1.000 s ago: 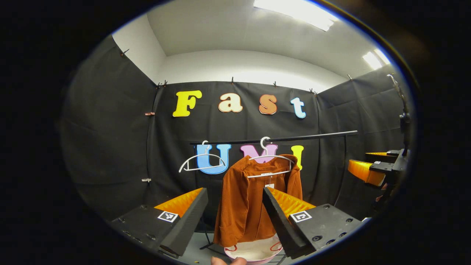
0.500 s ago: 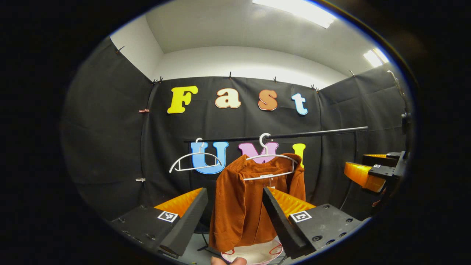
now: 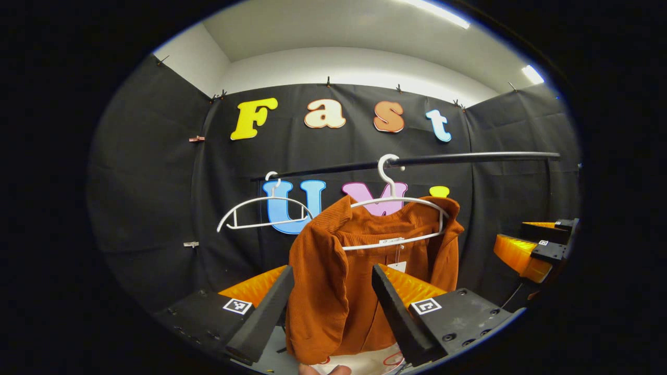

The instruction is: Grasp the clothes on the hanger with both hands and then place them into the laundry hamper below.

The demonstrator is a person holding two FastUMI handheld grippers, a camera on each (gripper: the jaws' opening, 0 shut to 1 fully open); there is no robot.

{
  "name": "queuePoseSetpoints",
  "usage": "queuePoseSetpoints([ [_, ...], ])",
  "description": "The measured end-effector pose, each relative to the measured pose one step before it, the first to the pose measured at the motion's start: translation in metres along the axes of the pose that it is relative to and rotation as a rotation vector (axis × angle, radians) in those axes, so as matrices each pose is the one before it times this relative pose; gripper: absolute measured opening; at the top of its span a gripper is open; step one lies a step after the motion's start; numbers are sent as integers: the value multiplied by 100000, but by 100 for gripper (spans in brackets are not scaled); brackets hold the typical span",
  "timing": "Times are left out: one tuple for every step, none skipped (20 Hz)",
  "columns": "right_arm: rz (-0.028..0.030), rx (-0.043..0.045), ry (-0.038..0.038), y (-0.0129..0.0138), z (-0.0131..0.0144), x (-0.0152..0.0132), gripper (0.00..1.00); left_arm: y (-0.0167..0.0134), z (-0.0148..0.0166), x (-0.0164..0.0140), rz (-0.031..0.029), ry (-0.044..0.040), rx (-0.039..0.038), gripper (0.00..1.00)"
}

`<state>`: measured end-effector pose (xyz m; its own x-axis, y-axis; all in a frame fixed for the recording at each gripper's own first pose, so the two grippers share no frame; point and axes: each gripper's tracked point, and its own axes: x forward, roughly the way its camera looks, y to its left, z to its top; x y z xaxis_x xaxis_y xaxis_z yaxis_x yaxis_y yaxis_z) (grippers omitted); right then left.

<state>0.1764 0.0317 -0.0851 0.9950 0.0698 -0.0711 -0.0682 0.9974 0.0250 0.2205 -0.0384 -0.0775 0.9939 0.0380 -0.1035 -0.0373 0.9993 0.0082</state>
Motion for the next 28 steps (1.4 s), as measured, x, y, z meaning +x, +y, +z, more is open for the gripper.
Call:
queuePoseSetpoints([
  [179,144,-317,-99,-512,944,97,6,-82,1197,985,-350,530,95],
  [48,202,-384,-47,-574,975,97,-6,-120,1073,1095,-486,450,95],
  [-40,432,68,-93,-659,1043,98,149,-7,1104,1454,-623,255,95],
  [-145,699,414,-58,-680,983,98,191,-107,993,1650,-549,194,92],
  [-306,772,62,-84,-471,901,98,132,-12,999,1518,-444,169,92],
  [-441,390,134,-97,-468,800,98,122,-219,892,1258,73,111,95],
  [-255,35,-364,-42,-185,838,98,72,-121,863,1063,130,87,95],
  [83,-163,-642,34,-120,855,98,133,-104,707,947,-373,136,95],
  [341,245,-757,87,-79,925,98,-67,9,664,296,-446,96,95],
  [189,616,-573,92,-199,818,98,-92,-132,472,321,-454,310,94],
  [455,943,-663,195,-101,845,98,53,-76,463,665,-280,381,92],
  [-45,881,-452,176,-77,924,98,59,-150,299,710,-143,200,89],
  [-239,1191,-566,60,-84,947,98,-76,-162,342,481,-87,305,88],
  [-164,1388,194,120,-386,835,98,-56,-275,302,208,70,812,86],
  [-756,1758,803,-37,-510,873,96,1,-289,361,299,275,1113,84],
  [-307,1775,713,35,-314,854,97,-27,-337,226,123,112,1080,82],
  [480,1629,633,191,-420,781,91,-76,-260,292,107,174,555,79],
  [1076,1710,248,241,-261,917,89,-83,-210,200,-83,30,87,72],
  [830,1834,440,116,-155,646,65,-189,-158,331,-571,486,-434,64],
  [146,1778,530,-100,-186,325,57,-119,-295,287,-427,449,-541,55],
  [270,2180,180,-139,-9,342,42,76,-55,182,115,230,-350,47],
  [-665,2569,716,-348,-305,101,27,235,-139,140,955,132,-104,39],
  [392,4133,1237,-84,-252,-338,12,370,-179,118,1429,432,-90,25],
  [1089,3499,1406,86,-402,309,7,181,-313,83,201,655,-729,12],
  [843,1822,2400,-117,-631,17,8,-131,-82,72,-875,285,-1110,8],
  [1934,988,1919,104,-387,86,8,39,-65,182,-741,148,-692,6],
  [1203,-665,2003,-55,-650,1288,8,204,119,147,-129,-464,27,6],
  [1432,-665,1224,-139,493,-1569,5,132,-106,43,-243,-19,536,6],
])
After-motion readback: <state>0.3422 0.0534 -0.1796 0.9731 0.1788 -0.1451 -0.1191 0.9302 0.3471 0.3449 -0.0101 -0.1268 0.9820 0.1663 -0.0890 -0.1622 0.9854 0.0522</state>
